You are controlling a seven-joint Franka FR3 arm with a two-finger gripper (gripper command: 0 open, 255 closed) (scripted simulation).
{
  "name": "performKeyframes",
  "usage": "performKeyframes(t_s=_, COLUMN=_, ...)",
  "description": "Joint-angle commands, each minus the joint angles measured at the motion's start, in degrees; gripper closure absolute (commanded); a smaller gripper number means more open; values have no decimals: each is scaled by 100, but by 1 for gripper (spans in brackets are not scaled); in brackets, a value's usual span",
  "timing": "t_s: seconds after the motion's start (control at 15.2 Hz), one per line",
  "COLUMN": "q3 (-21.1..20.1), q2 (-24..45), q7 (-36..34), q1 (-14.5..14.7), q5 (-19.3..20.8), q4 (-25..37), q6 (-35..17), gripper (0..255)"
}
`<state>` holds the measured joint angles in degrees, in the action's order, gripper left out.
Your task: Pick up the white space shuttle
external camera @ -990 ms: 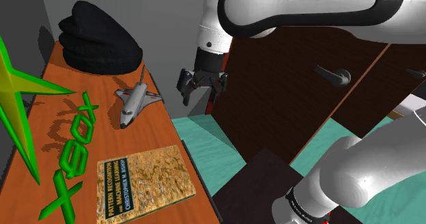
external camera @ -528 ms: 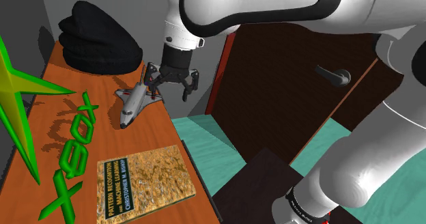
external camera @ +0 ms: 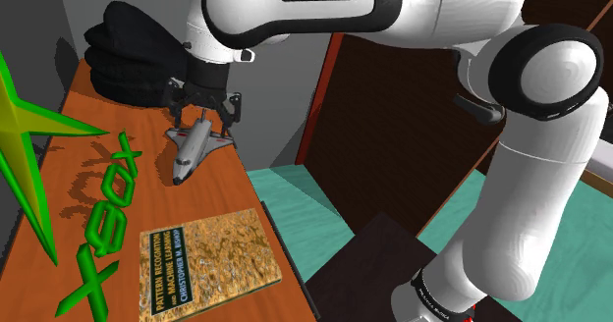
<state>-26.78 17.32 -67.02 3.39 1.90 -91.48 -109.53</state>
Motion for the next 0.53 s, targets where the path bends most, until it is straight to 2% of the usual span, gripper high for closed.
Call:
performKeyframes(t_s=0.0, q3=79, q2=463, q7=-378, q1=166, q5=223, q4=580, q6=83, gripper=0)
performKeyframes(t_s=0.46, q3=116, q2=549, q7=-373, q1=162, q5=259, q4=158, q6=-417, gripper=0)
